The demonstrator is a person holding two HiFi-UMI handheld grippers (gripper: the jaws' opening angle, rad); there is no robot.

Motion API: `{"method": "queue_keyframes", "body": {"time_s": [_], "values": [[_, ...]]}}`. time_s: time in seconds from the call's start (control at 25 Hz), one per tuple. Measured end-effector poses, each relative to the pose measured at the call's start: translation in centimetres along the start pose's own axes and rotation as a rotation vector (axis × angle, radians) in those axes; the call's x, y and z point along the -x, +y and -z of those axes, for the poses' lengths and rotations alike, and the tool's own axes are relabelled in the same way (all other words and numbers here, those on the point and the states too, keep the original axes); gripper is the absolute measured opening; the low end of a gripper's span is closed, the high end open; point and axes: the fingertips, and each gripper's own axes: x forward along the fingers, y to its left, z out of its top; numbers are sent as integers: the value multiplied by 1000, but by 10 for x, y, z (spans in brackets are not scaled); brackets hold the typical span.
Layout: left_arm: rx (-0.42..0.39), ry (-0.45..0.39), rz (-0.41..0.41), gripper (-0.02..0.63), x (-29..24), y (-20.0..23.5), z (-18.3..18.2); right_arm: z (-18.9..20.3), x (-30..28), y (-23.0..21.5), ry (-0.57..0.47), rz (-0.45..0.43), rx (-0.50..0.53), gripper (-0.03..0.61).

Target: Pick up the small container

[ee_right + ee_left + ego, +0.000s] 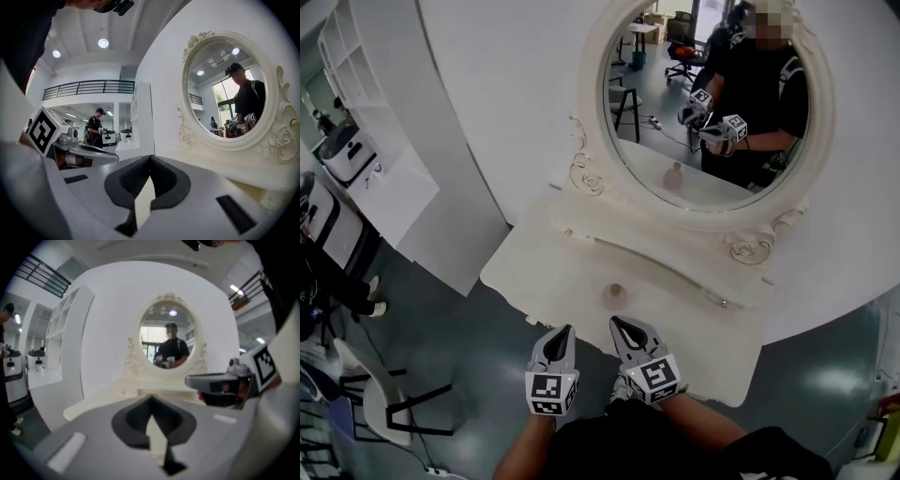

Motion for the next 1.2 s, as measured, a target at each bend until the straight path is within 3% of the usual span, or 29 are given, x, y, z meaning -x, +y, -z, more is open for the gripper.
{"method": "queue_keyframes", "body": {"time_s": [0.2, 0.4, 0.6, 1.2], "values": [[-29, 33, -2, 6, -29, -1, -6, 1, -8, -25, -3, -10, -27, -5], [6, 39, -38, 6, -55, 15, -10, 11, -16, -31, 19, -39, -32, -5], [19, 49, 44, 6, -85, 13, -11, 17, -21, -51, 27, 24, -63, -5], [-83, 103, 274, 6, -138, -2, 6, 33, -30, -91, 82, 253, -94, -5]]}}
